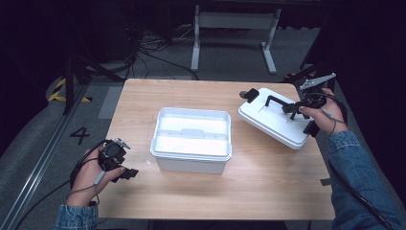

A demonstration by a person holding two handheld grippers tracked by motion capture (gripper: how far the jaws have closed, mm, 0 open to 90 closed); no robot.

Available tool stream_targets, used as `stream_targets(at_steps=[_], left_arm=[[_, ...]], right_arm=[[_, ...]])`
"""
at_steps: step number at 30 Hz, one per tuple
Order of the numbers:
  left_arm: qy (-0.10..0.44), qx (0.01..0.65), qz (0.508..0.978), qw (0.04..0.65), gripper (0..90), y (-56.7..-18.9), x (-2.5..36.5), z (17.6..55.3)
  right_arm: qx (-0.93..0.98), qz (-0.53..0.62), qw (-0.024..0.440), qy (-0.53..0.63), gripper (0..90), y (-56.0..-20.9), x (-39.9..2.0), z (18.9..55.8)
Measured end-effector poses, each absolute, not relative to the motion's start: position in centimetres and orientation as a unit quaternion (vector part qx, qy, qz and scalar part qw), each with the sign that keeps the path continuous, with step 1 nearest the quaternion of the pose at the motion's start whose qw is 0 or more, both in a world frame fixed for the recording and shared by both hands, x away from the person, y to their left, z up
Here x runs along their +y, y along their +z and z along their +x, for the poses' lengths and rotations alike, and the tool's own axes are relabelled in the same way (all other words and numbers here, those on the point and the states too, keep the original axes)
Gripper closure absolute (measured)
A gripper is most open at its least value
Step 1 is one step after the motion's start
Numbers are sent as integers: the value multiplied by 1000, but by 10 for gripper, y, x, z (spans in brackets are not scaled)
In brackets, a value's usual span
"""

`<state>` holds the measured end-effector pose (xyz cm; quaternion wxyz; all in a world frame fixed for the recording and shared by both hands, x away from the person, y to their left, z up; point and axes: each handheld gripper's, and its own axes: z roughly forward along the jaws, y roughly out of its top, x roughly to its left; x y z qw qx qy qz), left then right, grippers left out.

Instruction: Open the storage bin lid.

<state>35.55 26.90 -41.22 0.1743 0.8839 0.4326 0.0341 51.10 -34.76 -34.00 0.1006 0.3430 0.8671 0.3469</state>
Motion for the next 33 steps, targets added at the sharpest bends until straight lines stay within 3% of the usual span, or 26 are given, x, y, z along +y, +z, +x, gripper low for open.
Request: stream_targets(at_steps=[16,33], left_arm=[[37,437,881,177,255,-414,271,355],[36,435,882,177,254,-415,272,356]], right_arm=[[861,362,94,343,847,-387,-347,518],[861,364,80,346,847,-414,-344,519]])
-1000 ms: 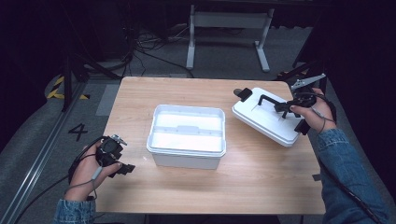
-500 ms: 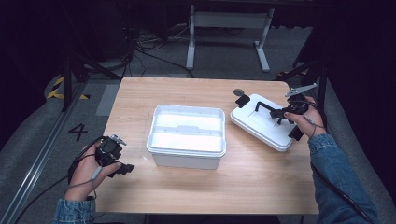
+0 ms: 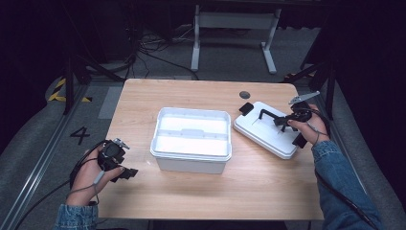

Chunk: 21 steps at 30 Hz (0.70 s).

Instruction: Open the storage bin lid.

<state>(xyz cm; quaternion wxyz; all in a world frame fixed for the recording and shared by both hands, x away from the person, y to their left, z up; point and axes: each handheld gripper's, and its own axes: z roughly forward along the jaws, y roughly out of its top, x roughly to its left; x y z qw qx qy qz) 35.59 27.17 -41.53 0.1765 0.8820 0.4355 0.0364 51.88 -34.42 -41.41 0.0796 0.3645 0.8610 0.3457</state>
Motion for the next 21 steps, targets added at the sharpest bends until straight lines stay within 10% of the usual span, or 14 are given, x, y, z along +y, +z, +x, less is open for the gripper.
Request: stream_targets(at_steps=[21], left_arm=[[37,433,883,175,249,-417,272,357]], right_arm=[[837,403,58,365,745,-431,-357,521]])
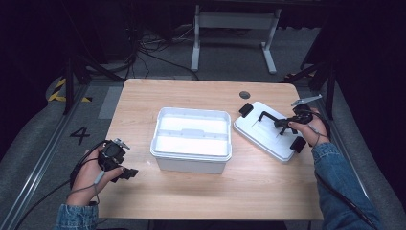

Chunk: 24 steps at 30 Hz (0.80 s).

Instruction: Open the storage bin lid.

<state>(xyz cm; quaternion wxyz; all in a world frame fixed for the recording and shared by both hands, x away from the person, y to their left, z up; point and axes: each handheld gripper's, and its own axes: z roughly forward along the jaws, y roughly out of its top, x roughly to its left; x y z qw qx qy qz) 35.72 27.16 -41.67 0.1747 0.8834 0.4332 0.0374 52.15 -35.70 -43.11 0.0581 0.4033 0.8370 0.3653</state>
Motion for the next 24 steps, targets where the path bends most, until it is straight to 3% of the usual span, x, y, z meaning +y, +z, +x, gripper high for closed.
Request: stream_targets(at_steps=[7,13,24], left_arm=[[37,432,884,175,246,-417,271,358],[35,432,884,175,244,-417,269,358],[35,432,885,173,244,-416,268,356]], right_arm=[[825,411,97,376,588,-421,-364,519],[827,389,131,385,582,-407,-363,502],[835,358,106,405,531,-377,-356,464]])
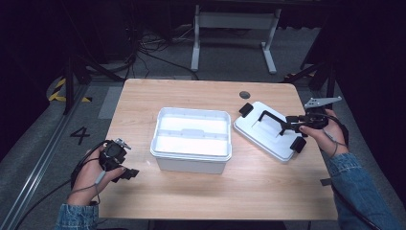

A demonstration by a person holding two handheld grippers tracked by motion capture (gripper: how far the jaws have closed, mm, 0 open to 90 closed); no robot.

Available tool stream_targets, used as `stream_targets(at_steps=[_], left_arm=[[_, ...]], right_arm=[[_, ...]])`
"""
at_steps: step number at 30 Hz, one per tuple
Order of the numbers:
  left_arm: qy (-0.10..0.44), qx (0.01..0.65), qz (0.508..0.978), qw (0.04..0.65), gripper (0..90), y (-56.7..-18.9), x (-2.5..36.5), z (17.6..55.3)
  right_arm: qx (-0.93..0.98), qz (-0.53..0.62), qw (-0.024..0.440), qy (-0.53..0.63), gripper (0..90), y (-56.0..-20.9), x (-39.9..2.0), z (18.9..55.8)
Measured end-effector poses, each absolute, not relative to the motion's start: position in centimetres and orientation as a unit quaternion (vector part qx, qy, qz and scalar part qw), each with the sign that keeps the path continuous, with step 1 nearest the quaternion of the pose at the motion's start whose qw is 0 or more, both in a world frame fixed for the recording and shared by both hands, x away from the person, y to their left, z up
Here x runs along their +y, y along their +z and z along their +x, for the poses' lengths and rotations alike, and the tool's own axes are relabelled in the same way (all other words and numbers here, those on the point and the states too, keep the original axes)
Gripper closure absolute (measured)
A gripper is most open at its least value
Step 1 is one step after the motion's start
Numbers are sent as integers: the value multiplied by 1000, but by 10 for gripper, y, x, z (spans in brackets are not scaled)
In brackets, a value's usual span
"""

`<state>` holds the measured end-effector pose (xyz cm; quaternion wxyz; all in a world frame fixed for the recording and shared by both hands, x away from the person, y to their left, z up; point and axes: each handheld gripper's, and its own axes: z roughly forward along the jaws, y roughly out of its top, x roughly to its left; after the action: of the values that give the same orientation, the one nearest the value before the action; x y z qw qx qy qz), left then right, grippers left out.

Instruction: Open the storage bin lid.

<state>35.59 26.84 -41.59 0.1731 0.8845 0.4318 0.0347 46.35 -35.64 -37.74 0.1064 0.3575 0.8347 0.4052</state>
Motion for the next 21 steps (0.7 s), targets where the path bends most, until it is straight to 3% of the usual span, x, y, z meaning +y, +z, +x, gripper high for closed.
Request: stream_targets(at_steps=[10,21], left_arm=[[35,433,883,176,244,-416,269,350],[35,429,885,176,248,-417,267,344]], right_arm=[[855,314,81,405,508,-366,-334,419],[872,281,57,396,489,-384,-307,391]])
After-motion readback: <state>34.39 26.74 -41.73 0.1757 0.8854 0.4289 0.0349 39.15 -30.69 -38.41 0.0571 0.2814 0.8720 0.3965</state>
